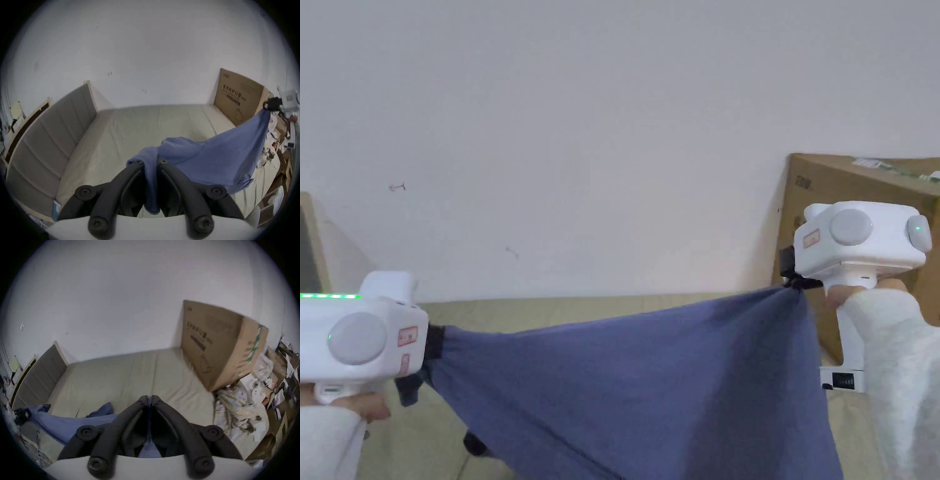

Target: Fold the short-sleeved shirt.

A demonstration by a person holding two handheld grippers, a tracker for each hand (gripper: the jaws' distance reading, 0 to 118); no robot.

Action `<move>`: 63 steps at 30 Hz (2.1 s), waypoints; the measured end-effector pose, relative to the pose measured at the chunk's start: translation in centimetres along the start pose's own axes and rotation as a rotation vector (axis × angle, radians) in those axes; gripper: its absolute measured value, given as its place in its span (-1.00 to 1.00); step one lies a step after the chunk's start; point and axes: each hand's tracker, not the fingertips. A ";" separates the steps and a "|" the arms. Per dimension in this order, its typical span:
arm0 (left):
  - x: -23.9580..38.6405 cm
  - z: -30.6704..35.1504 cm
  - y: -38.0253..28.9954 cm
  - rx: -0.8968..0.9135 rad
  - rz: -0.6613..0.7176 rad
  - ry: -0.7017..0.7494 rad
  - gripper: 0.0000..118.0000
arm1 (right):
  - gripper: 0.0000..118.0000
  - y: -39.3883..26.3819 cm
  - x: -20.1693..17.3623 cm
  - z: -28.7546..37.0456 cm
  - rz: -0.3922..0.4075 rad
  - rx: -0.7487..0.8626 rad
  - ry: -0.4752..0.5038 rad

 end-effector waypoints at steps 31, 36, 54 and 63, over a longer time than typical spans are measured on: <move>-1.3 -4.9 29.7 0.428 -0.195 0.361 -0.86 | -0.93 23.8 -7.4 -1.5 -0.027 0.323 -0.034; -1.5 -8.2 26.6 0.485 -0.178 0.377 -0.85 | -0.93 21.4 -8.3 -6.0 0.024 0.267 -0.036; -3.9 -27.6 -5.0 -0.247 -0.219 0.277 -0.85 | -0.93 -7.0 -8.9 -28.0 0.102 -0.348 -0.008; -4.7 -19.1 -15.7 -0.324 -0.133 0.192 -0.85 | -0.93 -19.7 -5.0 -21.4 0.079 -0.454 0.010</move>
